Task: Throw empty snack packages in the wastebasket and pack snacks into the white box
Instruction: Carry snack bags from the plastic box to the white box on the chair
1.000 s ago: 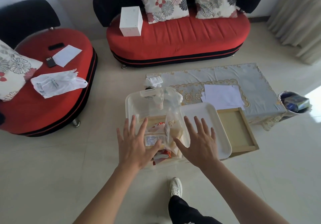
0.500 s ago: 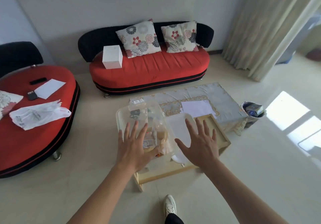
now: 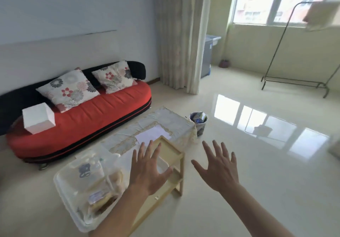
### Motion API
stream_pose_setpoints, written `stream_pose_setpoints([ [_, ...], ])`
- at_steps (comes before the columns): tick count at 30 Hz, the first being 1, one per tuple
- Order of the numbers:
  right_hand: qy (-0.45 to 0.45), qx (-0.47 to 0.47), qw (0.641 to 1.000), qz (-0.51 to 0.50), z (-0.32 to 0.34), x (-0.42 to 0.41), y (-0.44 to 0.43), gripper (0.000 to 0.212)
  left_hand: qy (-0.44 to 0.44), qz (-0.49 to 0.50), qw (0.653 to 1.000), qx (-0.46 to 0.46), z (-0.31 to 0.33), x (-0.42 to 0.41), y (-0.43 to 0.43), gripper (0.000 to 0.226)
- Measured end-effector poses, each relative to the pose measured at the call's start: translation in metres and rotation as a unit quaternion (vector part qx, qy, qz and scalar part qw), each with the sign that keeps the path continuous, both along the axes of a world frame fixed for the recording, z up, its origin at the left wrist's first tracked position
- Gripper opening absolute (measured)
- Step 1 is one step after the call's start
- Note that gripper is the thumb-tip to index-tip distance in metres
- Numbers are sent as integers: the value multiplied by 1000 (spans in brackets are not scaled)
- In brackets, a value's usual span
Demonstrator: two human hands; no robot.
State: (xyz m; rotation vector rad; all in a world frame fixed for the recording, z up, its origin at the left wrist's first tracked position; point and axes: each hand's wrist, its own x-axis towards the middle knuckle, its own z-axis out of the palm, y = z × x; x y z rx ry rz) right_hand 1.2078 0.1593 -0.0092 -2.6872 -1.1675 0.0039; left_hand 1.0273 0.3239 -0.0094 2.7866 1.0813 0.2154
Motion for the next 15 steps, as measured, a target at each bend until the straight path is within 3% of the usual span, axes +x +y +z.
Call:
stream_pose_setpoints([
  [7,2,27,988,-153,7,94,-115,88,-7,-127,992,23,20,140,-64,100],
  [15,2,31,957,-290,6,207,-274,93,-19,-258,966,4,16,314,-204,95],
])
